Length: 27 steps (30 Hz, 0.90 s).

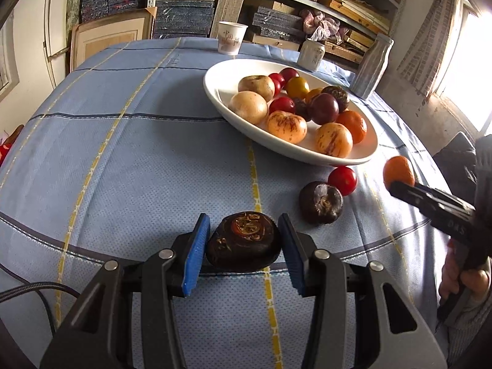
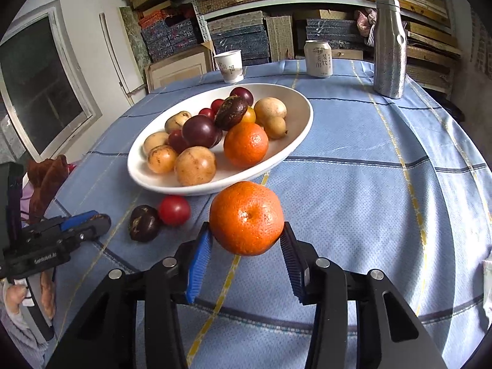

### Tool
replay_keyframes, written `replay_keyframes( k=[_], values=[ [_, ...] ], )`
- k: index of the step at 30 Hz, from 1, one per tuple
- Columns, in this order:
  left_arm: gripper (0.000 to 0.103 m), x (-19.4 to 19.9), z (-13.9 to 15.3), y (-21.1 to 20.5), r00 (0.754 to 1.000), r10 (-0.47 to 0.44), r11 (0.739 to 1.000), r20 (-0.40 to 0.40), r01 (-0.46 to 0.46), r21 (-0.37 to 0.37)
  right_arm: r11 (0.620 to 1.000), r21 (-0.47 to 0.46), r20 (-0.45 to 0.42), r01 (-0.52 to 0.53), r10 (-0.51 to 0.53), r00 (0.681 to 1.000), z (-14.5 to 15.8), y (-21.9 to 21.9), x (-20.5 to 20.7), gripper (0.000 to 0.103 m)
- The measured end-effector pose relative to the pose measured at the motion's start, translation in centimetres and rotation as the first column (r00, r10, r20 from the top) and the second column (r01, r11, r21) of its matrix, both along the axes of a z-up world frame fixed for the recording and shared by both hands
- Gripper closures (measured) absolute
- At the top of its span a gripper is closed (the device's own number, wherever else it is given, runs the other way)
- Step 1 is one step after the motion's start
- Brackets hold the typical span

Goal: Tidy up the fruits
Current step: 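Carry the dark brown fruit and orange onto the plate and open both tools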

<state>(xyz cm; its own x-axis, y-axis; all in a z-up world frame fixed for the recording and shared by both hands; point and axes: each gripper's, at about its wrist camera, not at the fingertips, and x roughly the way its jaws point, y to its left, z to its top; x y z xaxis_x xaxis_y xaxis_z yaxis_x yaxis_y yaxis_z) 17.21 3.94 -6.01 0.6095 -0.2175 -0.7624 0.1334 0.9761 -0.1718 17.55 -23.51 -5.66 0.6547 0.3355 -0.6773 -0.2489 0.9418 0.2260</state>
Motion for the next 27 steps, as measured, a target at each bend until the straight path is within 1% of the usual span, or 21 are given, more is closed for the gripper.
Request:
replay_keyframes(
  k=[4, 9, 11, 13, 18, 21, 24, 25, 27],
  values=[
    [0.058, 0.2, -0.3, -0.2, 1.000, -0.001, 1.000, -0.010, 0.001, 0.012, 1.000, -0.023, -0.035, -0.007, 0.007, 0.999, -0.7, 0.5, 0.4, 0.057],
    [0.058, 0.2, -0.4, -0.2, 1.000, -0.001, 1.000, -0.010, 0.001, 0.012, 0.999, -0.030, -0.053, -0.017, 0.015, 0.998, -1.0, 0.7, 0.5, 0.057],
    [0.058, 0.2, -0.4, -0.2, 1.000, -0.001, 1.000, -0.010, 0.001, 0.011, 0.999, -0.031, -0.044, -0.017, 0.015, 0.999, -0.9, 0.7, 0.4, 0.057],
    [0.058, 0.1, -0.3, -0.2, 1.000, 0.001, 1.000, -0.005, -0.001, 0.007, 1.000, -0.026, -0.016, -0.016, 0.015, 1.000, -0.4, 0.7, -0.1, 0.057],
    [0.058, -0.1, 0.6, -0.3, 1.000, -0.004, 1.000, 0.031, 0.004, -0.001, 1.000, -0.006, 0.019, -0.014, 0.014, 1.000, 0.4, 0.5, -0.6, 0.057],
    [0.058, 0.5, 1.9, -0.2, 0.999, 0.004, 1.000, 0.048, -0.004, -0.011, 0.998, 0.054, 0.042, -0.017, 0.015, 0.999, 1.9, -0.2, -0.8, 0.058],
    [0.058, 2.4, 4.8, -0.3, 0.996, 0.013, 1.000, 0.087, -0.014, 0.010, 0.995, 0.095, 0.067, -0.013, 0.006, 0.998, 4.6, -1.0, 0.0, 0.058],
    [0.058, 3.3, 6.0, -0.5, 0.995, 0.016, 1.000, 0.102, -0.017, 0.012, 0.995, 0.100, 0.083, -0.008, 0.000, 0.997, 6.0, -1.2, 0.5, 0.058],
    [0.058, 5.3, 8.2, -1.1, 0.990, 0.026, 1.000, 0.135, -0.027, 0.007, 0.995, 0.100, 0.108, 0.000, -0.011, 0.994, 7.9, -1.5, 1.6, 0.058]
  ],
)
